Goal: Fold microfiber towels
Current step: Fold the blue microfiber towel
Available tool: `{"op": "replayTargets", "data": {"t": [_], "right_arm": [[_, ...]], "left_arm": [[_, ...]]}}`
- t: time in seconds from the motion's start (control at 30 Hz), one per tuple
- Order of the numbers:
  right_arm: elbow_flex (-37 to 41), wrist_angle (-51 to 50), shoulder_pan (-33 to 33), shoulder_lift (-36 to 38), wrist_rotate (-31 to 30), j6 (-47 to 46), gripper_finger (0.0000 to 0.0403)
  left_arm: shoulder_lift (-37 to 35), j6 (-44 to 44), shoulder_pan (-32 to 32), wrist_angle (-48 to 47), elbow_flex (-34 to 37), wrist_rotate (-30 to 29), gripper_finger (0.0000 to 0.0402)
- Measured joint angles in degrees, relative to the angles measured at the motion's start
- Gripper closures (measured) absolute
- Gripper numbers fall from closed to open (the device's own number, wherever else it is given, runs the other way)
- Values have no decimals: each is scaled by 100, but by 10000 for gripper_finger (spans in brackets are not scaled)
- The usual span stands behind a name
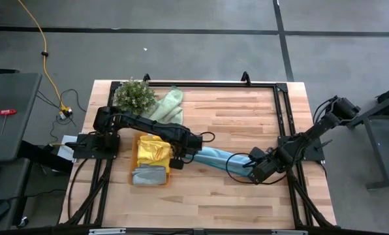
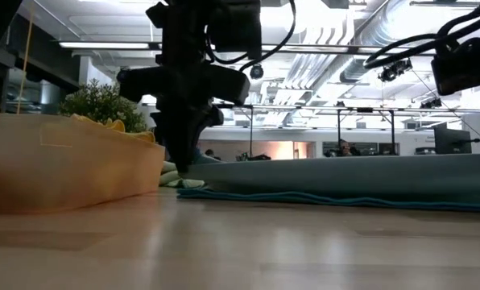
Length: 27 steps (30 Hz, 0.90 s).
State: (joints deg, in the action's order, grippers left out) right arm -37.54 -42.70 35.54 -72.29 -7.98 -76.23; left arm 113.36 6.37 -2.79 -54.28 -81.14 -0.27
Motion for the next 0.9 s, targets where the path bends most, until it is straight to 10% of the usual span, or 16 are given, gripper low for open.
{"op": "replayTargets", "data": {"t": [0.63,0.9], "right_arm": [[4,132,5,0,6,16,394],[3,120,3,2,-10,270,293]], "left_arm": [[0,-123,-241,315,2,-160,387],[0,-54,-201,277,2,166,315]]}}
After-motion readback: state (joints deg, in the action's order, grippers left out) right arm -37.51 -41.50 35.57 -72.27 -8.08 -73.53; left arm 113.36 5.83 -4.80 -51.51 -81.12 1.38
